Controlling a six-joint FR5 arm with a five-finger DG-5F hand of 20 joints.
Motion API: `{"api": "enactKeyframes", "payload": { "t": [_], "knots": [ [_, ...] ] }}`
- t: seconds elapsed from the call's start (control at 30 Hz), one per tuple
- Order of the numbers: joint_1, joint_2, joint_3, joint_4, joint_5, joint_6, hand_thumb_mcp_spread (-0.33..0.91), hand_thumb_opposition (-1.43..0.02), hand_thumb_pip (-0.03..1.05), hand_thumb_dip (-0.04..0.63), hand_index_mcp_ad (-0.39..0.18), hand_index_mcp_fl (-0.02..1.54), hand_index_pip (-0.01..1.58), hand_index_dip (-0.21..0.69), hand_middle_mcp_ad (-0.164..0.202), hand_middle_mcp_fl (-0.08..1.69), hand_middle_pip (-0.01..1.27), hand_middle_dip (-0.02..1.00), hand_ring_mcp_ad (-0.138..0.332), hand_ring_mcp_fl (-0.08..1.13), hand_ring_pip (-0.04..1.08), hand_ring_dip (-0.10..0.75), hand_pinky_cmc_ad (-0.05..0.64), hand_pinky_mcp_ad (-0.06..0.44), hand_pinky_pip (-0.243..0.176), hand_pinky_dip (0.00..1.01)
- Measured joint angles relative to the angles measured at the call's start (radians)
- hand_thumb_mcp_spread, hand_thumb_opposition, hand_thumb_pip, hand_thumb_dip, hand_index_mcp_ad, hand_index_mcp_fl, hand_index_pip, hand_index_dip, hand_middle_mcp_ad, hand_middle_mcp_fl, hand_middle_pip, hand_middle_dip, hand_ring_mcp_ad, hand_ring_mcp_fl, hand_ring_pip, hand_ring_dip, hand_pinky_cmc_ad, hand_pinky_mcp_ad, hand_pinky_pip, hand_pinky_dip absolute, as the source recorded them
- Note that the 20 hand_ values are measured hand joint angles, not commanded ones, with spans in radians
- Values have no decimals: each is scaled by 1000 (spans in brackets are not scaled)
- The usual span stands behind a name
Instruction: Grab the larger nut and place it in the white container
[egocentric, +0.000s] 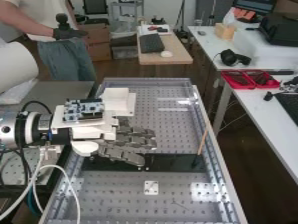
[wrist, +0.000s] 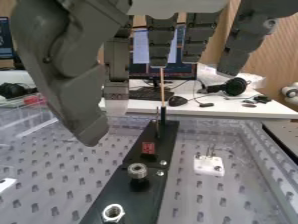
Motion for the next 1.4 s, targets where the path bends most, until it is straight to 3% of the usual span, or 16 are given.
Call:
{"api": "enactKeyframes", "payload": {
  "t": [0.17, 0.4, 0.87, 1.4],
  "knots": [
    [-11, -17, -32, 63, -10, -2, 342, -878, 721, 206, -213, 5, 1531, 110, 38, 2, 119, 206, 115, 0, 80, 96, 316, 265, -63, 380],
    [-17, -40, -43, 87, -13, -3, 340, -881, 750, 206, -211, 2, 1541, 110, 38, 2, 119, 206, 115, 0, 77, 96, 312, 265, -63, 380],
    [-22, -71, -50, 95, -25, -39, 332, -885, 756, 206, -211, 7, 1539, 101, 38, 2, 119, 206, 115, 0, 75, 103, 328, 265, -61, 415],
    [-30, -109, -35, 103, -31, -36, 337, -894, 770, 206, -211, 3, 1550, 93, 38, 2, 119, 206, 115, 2, 75, 103, 326, 265, -61, 429]
  ]
}}
